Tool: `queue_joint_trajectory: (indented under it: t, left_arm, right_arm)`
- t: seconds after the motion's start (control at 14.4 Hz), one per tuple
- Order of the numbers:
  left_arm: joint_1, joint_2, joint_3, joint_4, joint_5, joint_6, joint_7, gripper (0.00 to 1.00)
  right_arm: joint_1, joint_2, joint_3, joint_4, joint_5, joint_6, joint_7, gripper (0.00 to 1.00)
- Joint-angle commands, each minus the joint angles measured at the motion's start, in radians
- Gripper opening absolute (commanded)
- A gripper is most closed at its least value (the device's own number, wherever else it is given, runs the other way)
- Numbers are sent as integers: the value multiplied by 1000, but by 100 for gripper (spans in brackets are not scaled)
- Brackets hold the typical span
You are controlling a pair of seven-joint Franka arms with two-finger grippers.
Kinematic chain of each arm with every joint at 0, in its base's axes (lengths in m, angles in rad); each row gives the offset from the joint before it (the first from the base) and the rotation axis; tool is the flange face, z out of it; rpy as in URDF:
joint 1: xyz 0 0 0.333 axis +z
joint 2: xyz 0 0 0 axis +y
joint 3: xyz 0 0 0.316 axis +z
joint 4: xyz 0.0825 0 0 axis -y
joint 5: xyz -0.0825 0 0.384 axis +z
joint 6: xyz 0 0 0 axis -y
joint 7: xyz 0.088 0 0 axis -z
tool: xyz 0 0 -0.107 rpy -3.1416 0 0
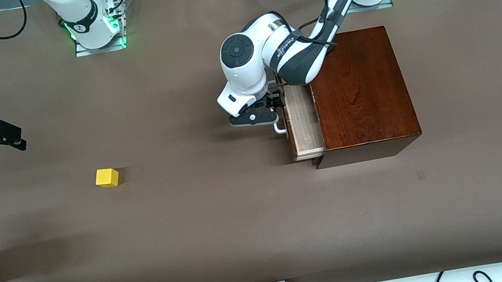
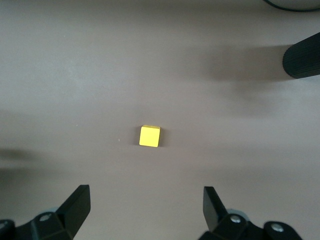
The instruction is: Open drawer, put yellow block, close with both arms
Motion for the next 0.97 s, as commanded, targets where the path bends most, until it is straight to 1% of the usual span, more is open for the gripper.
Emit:
queue_joint_trajectory:
  t: [0.0,0.14,0.28,0.56,0.7,0.91]
  left_arm:
    - [-9,13,-6,67,13,-53,20,100]
    - [-6,13,-6,74,11,-61,20,100]
    - [-3,10,-11,119,6,-85,20,100]
    - [16,-19,-18,262,-6,-275,31,100]
    - [62,-57,-20,304,-10,-358,67,100]
    - [177,-149,-18,304,-72,-407,143,100]
  right_arm:
    - [-7,3,4,15,-5,-6,-9,100]
    - [-7,3,4,16,-5,-6,-9,100]
    - [-7,3,4,16,-5,-6,-9,100]
    - [-7,3,4,16,-5,-6,-9,100]
    - [-7,3,4,16,-6,-6,-9,100]
    - [-7,3,4,16,-6,-6,-9,100]
